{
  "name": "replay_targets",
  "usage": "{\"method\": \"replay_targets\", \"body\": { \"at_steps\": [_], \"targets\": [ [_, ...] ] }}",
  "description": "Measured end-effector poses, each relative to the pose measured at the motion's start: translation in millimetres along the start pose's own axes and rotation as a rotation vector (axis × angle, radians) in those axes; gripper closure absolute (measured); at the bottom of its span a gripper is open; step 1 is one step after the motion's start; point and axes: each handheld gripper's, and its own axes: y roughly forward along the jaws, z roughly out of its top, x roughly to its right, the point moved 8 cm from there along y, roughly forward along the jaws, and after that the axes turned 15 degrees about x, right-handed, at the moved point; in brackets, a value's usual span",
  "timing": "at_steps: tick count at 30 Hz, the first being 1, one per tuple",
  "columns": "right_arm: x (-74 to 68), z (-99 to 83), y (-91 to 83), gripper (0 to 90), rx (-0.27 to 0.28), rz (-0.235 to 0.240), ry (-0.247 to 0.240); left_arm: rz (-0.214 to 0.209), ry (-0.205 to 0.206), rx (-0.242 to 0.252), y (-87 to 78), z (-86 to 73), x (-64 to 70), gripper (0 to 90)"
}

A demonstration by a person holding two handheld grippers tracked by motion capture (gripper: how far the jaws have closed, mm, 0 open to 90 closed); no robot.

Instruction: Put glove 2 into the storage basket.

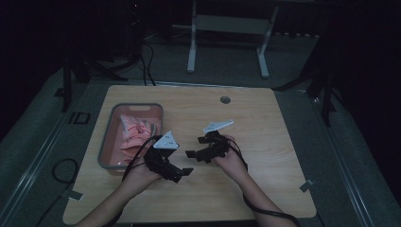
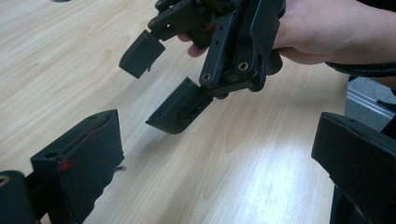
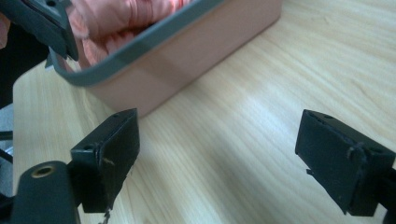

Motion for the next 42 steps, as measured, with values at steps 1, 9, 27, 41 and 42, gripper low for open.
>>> {"method": "replay_targets", "body": {
  "at_steps": [1,9,27,41,42],
  "targets": [
    [0.3,-2.4,-1.3,13.7,-0.002,-0.001,-0.004,-0.006,-0.004,0.001,1.8,-1.0,2.1,2.1],
    [2.1,-20.7,-9.6,13.9,0.011,0.018,-0.015,-0.047,0.033,-0.016,16.0,-12.4,20.6,2.1],
    [13.2,-62.8,-25.9,13.6,-0.006,-0.010,-0.063,-0.136,0.058,-0.069,46.9,-46.2,43.0,2.1],
    [16.6,-79.0,-46.0,13.3,-0.005,-0.017,-0.068,-0.172,0.095,-0.084,65.6,-62.9,54.8,2.1],
    [16.9,-79.9,-47.3,13.4,-0.004,-0.017,-0.074,-0.172,0.103,-0.084,66.5,-64.2,55.1,2.1]
  ]
}}
